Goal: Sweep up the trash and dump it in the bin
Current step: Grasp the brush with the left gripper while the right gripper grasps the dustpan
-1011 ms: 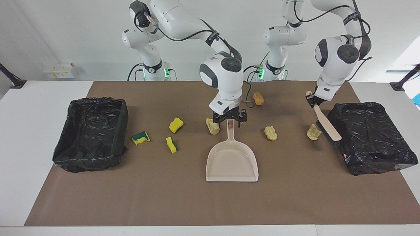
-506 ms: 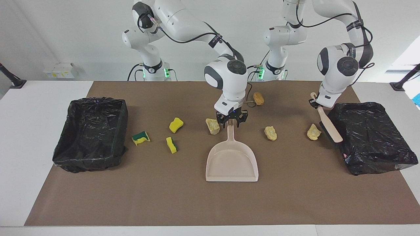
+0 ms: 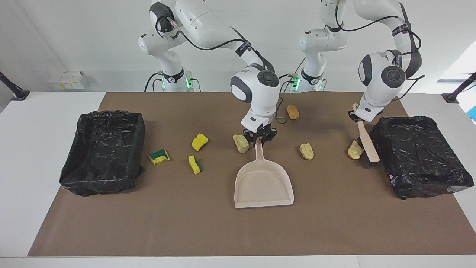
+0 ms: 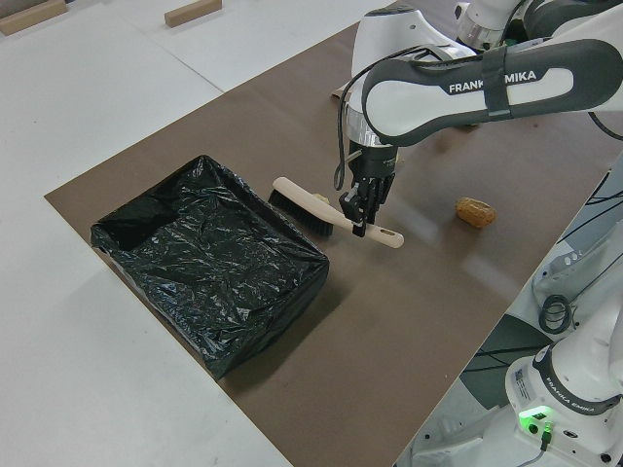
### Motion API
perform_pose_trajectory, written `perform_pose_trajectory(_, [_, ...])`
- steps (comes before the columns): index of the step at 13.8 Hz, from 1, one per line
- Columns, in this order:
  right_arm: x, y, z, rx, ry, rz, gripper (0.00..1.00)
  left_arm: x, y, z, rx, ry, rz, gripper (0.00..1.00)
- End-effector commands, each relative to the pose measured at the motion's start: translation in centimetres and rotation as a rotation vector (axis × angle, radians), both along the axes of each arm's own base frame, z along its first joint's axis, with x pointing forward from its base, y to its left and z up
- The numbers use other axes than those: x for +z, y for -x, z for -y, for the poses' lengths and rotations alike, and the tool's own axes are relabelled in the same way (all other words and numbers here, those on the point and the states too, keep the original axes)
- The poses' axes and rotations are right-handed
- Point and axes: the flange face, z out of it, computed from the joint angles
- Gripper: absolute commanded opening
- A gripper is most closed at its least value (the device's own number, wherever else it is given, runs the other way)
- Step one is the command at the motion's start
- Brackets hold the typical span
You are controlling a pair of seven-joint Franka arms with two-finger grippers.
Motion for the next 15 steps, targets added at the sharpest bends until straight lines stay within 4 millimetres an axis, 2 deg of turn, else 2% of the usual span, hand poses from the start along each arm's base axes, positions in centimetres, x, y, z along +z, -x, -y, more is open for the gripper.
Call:
perform_pose_trajectory(1, [1.6,-0.6,0.8,0.027,0.008,0.024,0.0,0.2,0.9,3.0,-0.034,0.056,-0.029,0.0])
perform_pose_trajectory(5, [5.2,-1.0,2.7,0.104,0.016,0.038,0.0,-0.3,2.6,7.7,-0.122,0.071,-0.062,0.0])
perform_pose_trajectory(8, [9.0,-2.3,7.8,0.197,0.063,-0.014,0.0,-0.2,4.2,11.5,-0.184,0.081,-0.069,0.0])
perform_pose_trajectory(11, [12.3,-2.3,11.9,0.321,0.11,-0.071,0.0,-0.1,5.0,14.7,-0.176,0.125,-0.069,0.0])
perform_pose_trajectory(12, [12.6,-1.9,12.9,0.413,0.131,-0.11,0.0,0.0,5.3,15.6,-0.162,0.114,-0.069,0.0])
perform_pose_trajectory(13, [12.9,-1.4,13.4,0.525,0.147,-0.148,0.0,0.3,5.4,15.7,-0.126,0.099,-0.086,0.0])
perform_pose_trajectory(15, [12.9,-0.1,14.0,0.728,0.169,-0.214,0.0,2.2,5.6,14.6,-0.082,0.075,-0.16,0.0])
